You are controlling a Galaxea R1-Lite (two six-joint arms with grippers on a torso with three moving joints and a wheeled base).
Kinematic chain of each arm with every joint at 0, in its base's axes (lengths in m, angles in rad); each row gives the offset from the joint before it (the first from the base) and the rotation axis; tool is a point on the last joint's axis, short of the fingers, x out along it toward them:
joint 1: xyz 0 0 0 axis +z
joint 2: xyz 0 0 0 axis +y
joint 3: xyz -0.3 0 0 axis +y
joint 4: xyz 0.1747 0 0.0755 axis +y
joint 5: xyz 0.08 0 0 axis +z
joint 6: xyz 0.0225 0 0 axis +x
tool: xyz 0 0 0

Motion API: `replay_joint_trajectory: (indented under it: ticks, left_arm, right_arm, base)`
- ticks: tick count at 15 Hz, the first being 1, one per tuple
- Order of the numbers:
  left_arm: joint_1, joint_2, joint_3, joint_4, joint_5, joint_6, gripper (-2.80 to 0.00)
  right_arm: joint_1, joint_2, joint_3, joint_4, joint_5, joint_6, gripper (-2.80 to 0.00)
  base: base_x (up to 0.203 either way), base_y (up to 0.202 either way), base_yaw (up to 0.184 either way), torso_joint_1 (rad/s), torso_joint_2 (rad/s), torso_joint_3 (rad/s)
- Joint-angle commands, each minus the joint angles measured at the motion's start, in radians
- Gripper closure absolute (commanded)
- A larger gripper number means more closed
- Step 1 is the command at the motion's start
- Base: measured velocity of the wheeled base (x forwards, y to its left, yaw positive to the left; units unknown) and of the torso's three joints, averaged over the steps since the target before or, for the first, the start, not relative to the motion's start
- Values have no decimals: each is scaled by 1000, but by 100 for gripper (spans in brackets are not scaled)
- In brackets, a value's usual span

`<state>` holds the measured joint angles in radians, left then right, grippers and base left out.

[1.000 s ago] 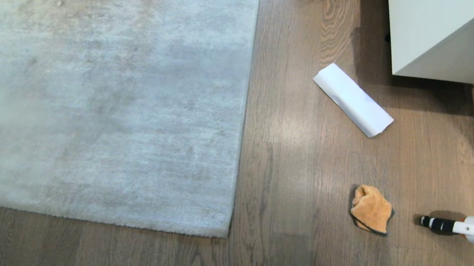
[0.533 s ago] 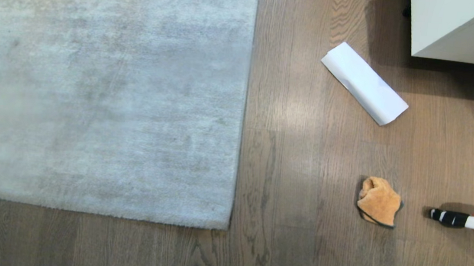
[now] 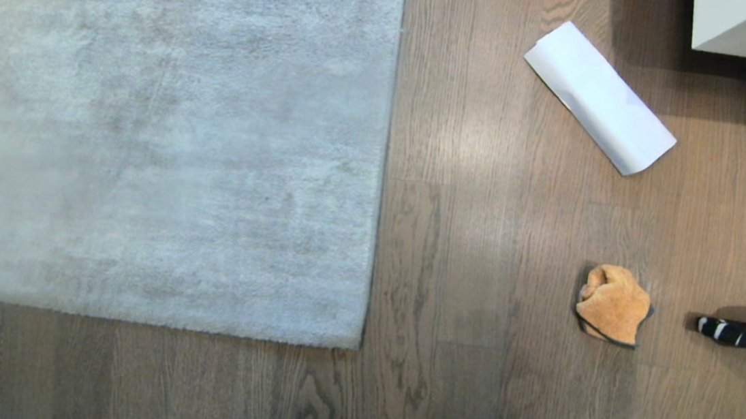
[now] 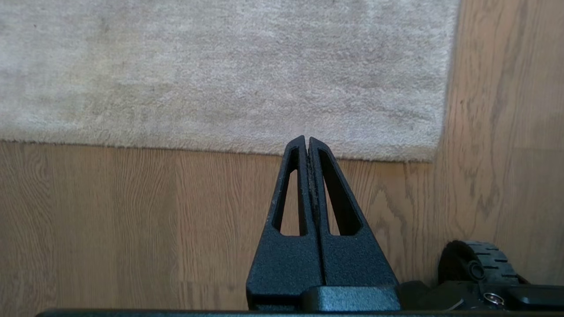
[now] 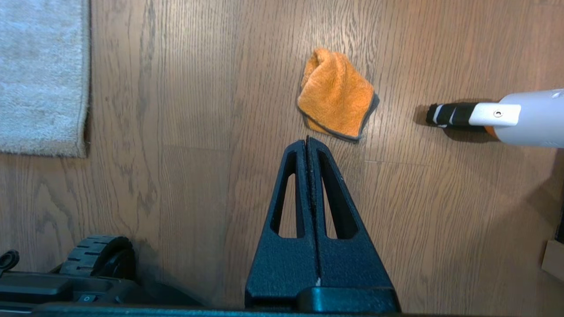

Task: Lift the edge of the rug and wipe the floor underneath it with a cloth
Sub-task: Lift up the carpet

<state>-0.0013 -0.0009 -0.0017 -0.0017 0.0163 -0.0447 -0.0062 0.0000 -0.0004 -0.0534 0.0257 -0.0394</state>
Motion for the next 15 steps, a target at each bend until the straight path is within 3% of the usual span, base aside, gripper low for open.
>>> replay_joint_trajectory:
  ticks: [1, 15]
  left_arm:
    - [0, 1, 0, 0, 1, 0, 0]
    - [0, 1, 0, 0, 2, -1, 0]
  right_arm:
    - [0, 0, 0, 0, 1, -1, 0]
    - [0, 0, 0, 0, 0, -1, 0]
  base:
    - [0, 0, 0, 1, 2, -202]
    - [0, 0, 0, 2, 1, -198]
